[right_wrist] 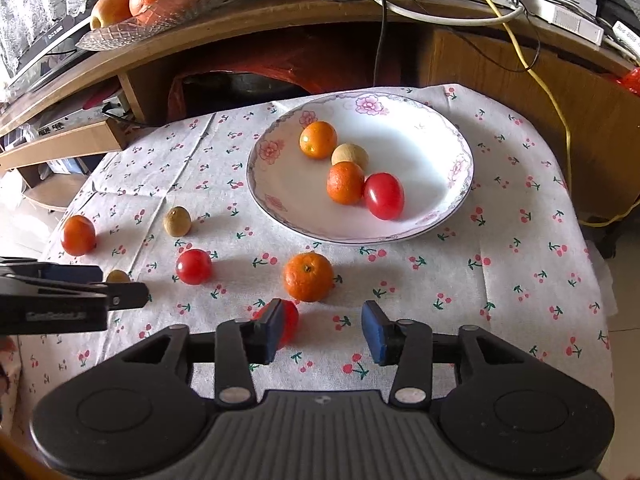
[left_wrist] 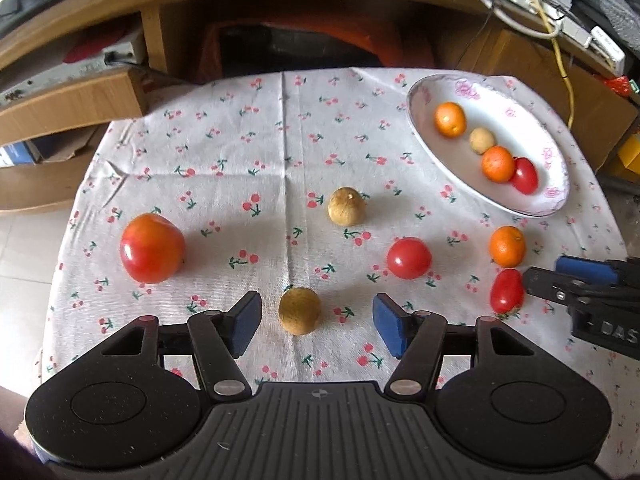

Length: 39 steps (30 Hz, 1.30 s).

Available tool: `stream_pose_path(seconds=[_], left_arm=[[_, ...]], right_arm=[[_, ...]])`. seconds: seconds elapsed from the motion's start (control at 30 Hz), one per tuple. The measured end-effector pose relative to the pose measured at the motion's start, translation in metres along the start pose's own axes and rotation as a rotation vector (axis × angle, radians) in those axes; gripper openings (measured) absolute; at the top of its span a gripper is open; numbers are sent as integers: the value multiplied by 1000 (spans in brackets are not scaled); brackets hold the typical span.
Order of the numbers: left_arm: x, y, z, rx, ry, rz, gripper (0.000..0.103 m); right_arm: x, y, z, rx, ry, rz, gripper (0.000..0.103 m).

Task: Organize fruits
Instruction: 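Grasp the small brown round fruit with the left tool while the right tool grasps a red tomato, then carry the brown fruit with the left tool while the right tool carries the tomato to the bowl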

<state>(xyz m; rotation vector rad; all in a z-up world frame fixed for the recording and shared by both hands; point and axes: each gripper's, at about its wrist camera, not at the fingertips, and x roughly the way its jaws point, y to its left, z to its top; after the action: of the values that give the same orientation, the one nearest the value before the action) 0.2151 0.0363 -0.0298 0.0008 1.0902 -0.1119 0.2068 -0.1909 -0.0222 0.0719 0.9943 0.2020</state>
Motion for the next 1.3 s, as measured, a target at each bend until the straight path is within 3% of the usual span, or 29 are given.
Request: stream_pose_path(seconds=[0.5,0.87,1.3], left_arm=[[7,-5,3,5,2,18,34],[0,-10,1,36,-9,2,33],[7,-10,0,42,2,-17,39]], right_arm=[[-1,-14,5,48,7,0,46],[8,-5,7,90,34,59,46],[28,11,13,146,62,148,51]])
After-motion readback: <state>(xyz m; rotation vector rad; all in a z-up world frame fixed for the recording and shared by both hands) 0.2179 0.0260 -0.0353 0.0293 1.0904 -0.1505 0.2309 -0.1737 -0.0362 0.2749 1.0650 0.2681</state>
